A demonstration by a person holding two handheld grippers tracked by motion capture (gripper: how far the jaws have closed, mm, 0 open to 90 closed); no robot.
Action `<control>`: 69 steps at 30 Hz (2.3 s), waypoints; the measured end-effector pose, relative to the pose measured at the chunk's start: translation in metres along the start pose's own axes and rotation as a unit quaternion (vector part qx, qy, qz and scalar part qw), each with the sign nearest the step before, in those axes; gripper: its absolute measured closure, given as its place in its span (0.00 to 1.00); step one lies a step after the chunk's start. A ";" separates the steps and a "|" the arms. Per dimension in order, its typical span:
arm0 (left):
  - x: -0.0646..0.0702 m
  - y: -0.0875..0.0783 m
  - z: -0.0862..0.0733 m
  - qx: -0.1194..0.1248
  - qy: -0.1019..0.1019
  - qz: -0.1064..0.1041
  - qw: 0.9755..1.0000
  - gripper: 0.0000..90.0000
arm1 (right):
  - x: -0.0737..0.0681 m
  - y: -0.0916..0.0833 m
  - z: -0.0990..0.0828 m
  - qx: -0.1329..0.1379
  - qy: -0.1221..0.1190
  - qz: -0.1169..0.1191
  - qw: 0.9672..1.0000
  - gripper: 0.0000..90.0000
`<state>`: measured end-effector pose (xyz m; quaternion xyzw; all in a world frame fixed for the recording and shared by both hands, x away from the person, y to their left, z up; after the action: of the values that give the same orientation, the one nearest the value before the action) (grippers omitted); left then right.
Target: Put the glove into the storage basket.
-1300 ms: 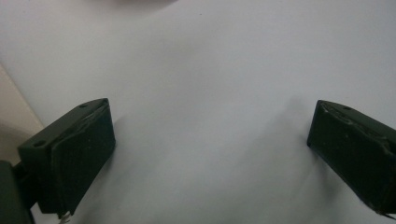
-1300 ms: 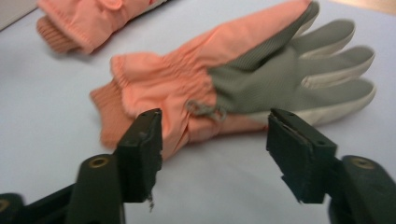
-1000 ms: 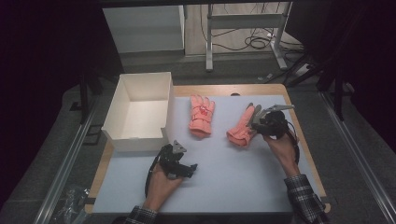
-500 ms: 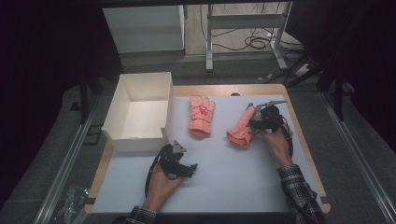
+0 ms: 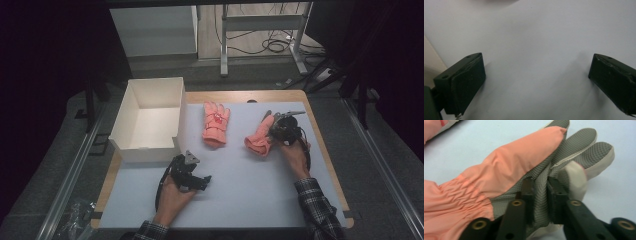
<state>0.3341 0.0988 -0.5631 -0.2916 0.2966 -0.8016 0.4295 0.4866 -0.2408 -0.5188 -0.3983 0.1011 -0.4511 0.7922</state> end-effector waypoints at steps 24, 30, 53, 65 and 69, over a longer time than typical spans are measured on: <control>0.000 0.000 0.000 0.000 0.001 0.000 1.000 0.01 | 0.002 -0.025 0.007 0.041 -0.011 0.060 0.997 0.94; 0.000 0.000 0.000 0.000 0.000 0.000 1.000 0.01 | -0.002 -0.039 0.011 0.053 -0.025 0.076 0.995 0.94; 0.000 0.000 0.000 0.001 0.002 0.001 1.000 0.01 | -0.056 -0.090 0.005 0.096 -0.103 0.179 0.974 0.94; 0.000 0.000 0.000 0.001 0.000 0.000 1.000 0.01 | -0.092 -0.088 -0.018 0.085 -0.143 0.237 0.957 0.94; 0.000 0.000 0.000 0.001 -0.001 0.000 1.000 0.01 | -0.093 -0.082 -0.024 0.077 -0.147 0.239 0.957 0.94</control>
<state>0.3340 0.0988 -0.5632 -0.2919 0.2957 -0.8015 0.4301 0.3690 -0.2021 -0.4943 -0.3623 0.0412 -0.1914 0.9113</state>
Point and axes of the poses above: each handheld gripper's, and its own axes: y roughly forward along the jaws, z roughly out of its top, x roughly to its right, the point moved 2 cm from there along y, roughly forward along the jaws, and after that the axes turned 15 degrees about -y, right-handed, at the moved point
